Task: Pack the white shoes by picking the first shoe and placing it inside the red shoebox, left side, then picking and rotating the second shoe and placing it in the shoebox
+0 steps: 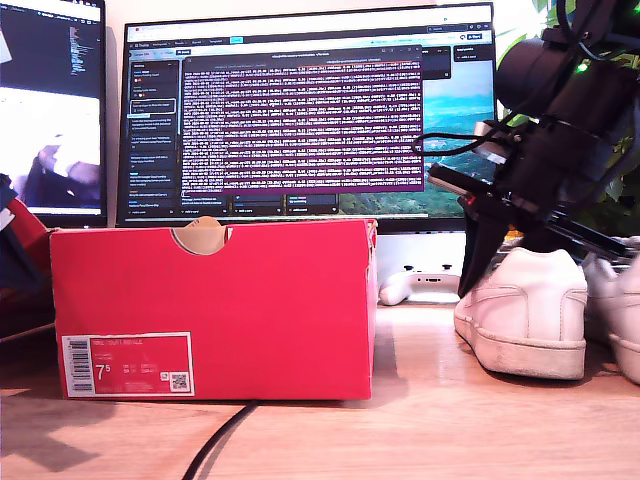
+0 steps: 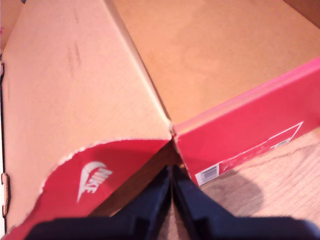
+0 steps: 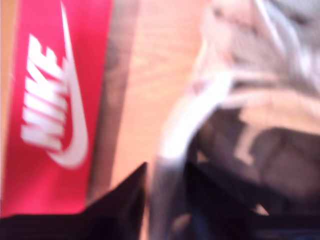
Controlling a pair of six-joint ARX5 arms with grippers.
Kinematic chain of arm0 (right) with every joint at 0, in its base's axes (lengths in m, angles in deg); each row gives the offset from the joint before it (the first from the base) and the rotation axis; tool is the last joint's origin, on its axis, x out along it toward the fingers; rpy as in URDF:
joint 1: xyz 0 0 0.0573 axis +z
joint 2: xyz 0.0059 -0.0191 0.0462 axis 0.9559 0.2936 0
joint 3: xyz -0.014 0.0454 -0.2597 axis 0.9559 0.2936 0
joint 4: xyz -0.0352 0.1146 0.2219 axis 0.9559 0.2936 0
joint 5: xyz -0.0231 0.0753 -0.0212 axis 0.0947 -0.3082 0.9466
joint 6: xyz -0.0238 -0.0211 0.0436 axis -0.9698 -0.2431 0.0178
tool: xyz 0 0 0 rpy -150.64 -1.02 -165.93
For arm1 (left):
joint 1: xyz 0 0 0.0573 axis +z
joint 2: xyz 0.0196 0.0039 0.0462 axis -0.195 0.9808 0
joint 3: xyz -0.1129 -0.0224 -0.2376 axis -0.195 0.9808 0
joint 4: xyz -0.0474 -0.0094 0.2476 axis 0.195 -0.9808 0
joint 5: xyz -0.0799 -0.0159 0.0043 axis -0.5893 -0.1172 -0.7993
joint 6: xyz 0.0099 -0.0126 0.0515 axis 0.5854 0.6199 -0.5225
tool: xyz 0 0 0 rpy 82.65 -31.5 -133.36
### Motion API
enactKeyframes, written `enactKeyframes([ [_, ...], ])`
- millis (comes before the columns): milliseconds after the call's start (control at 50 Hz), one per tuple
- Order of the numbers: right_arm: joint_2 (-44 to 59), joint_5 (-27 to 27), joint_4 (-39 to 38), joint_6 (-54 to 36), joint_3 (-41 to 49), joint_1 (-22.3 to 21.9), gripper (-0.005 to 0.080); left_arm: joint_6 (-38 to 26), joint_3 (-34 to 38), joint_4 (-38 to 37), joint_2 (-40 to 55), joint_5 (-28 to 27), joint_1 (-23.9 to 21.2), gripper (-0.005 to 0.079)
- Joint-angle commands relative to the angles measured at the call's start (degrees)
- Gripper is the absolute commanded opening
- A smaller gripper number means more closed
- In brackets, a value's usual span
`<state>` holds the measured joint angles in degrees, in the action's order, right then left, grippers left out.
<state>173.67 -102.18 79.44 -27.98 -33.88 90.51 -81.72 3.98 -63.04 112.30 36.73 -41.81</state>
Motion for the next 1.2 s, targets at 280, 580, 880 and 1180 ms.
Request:
enactKeyframes([
  [280,0.8,-0.1,5.7,0.9,-12.2,4.9,-0.0011,0.2,-0.6,0.4,0.2,0.0,0.1,-0.0019],
  [580,0.8,-0.1,15.7,1.8,-26.0,8.3,-0.0011,0.2,-0.6,-0.4,0.2,0.0,0.1,-0.0019],
  [880,0.8,-0.1,15.5,7.4,-33.8,14.1,-0.0011,0.2,-0.6,-0.4,0.2,0.0,0.1,-0.0019],
  [1180,2.9,1.5,7.5,13.2,-33.8,20.4,-0.0011,0.2,-0.6,-0.4,0.2,0.0,0.1,-0.0019],
])
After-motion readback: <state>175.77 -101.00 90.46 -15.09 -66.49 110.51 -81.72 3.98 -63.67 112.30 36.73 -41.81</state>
